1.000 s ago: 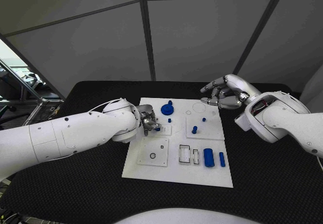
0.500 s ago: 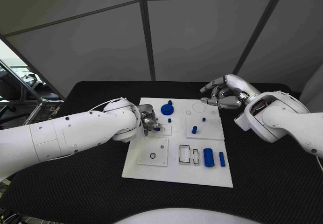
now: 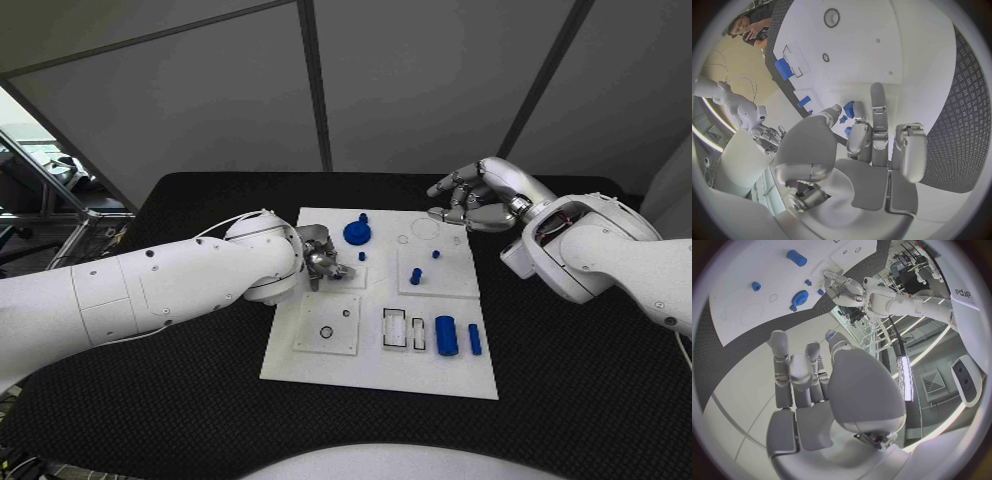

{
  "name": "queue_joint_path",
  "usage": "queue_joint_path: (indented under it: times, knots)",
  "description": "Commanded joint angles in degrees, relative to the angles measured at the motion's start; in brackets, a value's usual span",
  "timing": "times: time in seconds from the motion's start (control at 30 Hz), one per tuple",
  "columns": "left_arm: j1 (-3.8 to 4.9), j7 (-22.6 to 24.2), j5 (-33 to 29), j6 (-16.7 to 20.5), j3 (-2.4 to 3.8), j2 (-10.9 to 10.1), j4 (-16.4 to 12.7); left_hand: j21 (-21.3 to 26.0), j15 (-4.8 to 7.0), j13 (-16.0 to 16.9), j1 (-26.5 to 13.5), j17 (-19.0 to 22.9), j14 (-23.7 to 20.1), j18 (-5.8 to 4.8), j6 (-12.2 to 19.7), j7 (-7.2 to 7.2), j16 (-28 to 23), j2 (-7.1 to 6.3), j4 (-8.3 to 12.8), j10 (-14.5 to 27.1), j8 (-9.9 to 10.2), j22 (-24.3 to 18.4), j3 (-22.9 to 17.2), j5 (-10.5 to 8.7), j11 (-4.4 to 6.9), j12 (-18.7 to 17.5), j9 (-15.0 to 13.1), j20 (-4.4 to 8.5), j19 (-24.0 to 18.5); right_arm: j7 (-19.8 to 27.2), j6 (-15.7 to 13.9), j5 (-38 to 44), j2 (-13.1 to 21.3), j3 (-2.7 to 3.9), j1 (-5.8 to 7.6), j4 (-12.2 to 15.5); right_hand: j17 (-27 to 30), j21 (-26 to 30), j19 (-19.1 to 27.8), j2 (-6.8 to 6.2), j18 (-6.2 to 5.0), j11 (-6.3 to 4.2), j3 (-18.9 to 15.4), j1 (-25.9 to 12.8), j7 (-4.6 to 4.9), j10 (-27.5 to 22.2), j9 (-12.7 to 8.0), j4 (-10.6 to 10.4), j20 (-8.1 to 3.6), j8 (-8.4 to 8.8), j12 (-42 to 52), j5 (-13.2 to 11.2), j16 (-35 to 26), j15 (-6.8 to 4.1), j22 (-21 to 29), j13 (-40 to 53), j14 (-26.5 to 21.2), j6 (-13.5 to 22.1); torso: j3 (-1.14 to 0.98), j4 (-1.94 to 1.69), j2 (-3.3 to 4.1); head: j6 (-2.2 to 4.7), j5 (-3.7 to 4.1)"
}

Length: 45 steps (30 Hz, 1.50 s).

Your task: Assemble the parts on the task board

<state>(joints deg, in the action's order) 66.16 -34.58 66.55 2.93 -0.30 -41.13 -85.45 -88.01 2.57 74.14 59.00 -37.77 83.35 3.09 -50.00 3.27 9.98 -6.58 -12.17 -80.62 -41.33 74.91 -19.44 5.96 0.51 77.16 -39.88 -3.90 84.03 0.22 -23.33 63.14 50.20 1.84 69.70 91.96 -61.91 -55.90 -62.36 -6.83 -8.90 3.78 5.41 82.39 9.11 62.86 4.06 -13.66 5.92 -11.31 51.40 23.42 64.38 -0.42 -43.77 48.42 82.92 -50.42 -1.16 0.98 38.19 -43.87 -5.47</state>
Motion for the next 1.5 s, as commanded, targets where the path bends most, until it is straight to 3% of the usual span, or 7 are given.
queue_joint_path:
  times: [0.03,0.57,1.1,1.23,1.37,1.43,1.5]
  knots:
    - [0.02,-0.4,-0.6,-0.7,0.00,0.3,0.1,0.3,0.11,0.1,0.5,-0.1,0.3,-2.32,-0.5,-0.03,-0.4,0.85,-0.3,-0.2,0.2,12.3,0.8,-0.10,-0.15,0.2,-0.1,0.49,4.5,-0.1,0.1,-0.3,-0.1,0.03,0.12,0.3,-0.1,0.2,-0.4,-0.07,-0.24,0.13,0.1,-0.3,-0.06,0.4,0.0,-0.4,-0.01,-0.27,0.2,0.3,-0.1,-0.05,-0.1,-0.1,0.6,-0.1,0.07,-0.06,-0.03,-0.05,-0.04]
    - [0.05,-0.4,-0.7,0.0,0.27,-0.2,0.1,0.1,0.15,0.2,0.8,-0.3,0.4,-2.38,-0.5,-0.15,-0.6,1.54,-4.2,-0.3,0.0,12.6,8.7,-0.07,-0.07,0.3,-0.7,0.53,4.6,-0.2,0.0,-0.4,0.1,0.03,0.12,0.1,-0.1,0.3,-0.4,0.01,-0.24,0.14,0.1,-0.4,-0.05,0.4,0.0,-0.5,-0.02,-0.28,0.2,0.4,-0.2,-0.04,0.0,-0.1,0.6,-0.1,0.07,-0.06,-0.03,0.18,-0.05]
    - [0.79,-1.3,-0.8,-1.5,3.38,-2.1,-1.8,0.0,0.16,0.4,0.5,-0.4,0.5,-2.42,-0.6,-0.18,-0.6,1.74,-4.5,-0.4,0.0,12.8,12.0,-0.13,-0.05,0.4,-0.9,0.54,4.7,-0.1,-0.1,-0.4,0.2,0.03,0.12,-0.2,-0.1,0.3,-0.4,0.01,-0.24,0.14,0.1,-0.4,-0.05,0.4,0.0,-0.5,-0.02,-0.28,0.2,0.4,-0.2,-0.04,0.0,-0.1,0.6,-0.1,0.04,-0.03,-0.04,0.32,-0.21]
    - [1.21,-2.0,-1.1,-4.3,4.41,-2.7,-2.0,0.7,0.14,-0.2,0.3,-0.4,0.5,-2.19,-0.3,-0.09,-0.7,1.65,-4.5,0.0,0.1,12.0,13.6,-0.24,-0.11,0.0,-0.9,0.53,4.3,-0.1,-0.1,-0.4,0.2,0.03,0.12,-0.3,0.0,0.3,-0.5,0.01,-0.23,0.14,0.0,-0.5,-0.05,0.4,0.0,-0.6,-0.03,-0.28,0.2,0.4,-0.2,-0.04,0.0,-0.2,0.6,-0.1,0.07,-0.01,-0.02,0.39,-0.10]
    - [2.68,-3.0,-1.9,-8.6,5.11,-3.3,-0.8,3.1,-0.14,-3.1,3.4,-0.4,0.4,-1.46,1.5,0.60,-0.8,2.21,-4.0,2.2,1.5,9.4,15.1,-0.04,-0.67,-2.6,-0.3,0.32,2.9,-0.2,0.0,-0.4,0.2,0.03,0.12,-0.4,0.0,0.3,-0.5,0.01,-0.23,0.14,0.0,-0.5,-0.05,0.4,0.0,-0.6,-0.03,-0.28,0.2,0.4,-0.2,-0.04,0.0,-0.2,0.6,-0.1,0.05,-0.05,-0.03,0.42,-0.04]
    - [3.69,-2.8,-3.4,-9.8,5.26,-3.3,0.5,7.2,-0.68,-7.7,5.9,-0.5,0.3,-0.26,2.6,1.30,-0.9,2.83,-4.1,5.5,3.4,5.2,16.2,0.04,-1.35,-6.7,1.1,0.08,0.5,-0.2,0.0,-0.4,0.2,0.03,0.12,-0.5,0.0,0.3,-0.5,0.01,-0.23,0.14,0.0,-0.5,-0.05,0.4,0.0,-0.6,-0.03,-0.28,0.2,0.4,-0.2,-0.04,0.0,-0.2,0.6,-0.1,0.03,-0.10,-0.05,0.47,0.05]
    - [4.90,-2.0,-5.5,-10.5,5.35,-3.2,2.3,15.6,-1.21,-17.3,8.3,-0.2,-1.0,1.88,4.3,2.40,-1.6,3.75,-3.9,13.0,5.4,-3.3,16.3,0.18,-2.18,-15.7,2.8,-0.53,-4.7,-0.2,0.0,-0.4,0.2,0.03,0.12,-0.6,0.0,0.3,-0.5,-0.01,-0.23,0.14,0.0,-0.6,-0.05,0.4,0.0,-0.7,-0.03,-0.28,0.2,0.4,-0.3,-0.04,0.0,-0.2,0.6,0.0,0.00,-0.08,-0.09,0.46,-0.02]
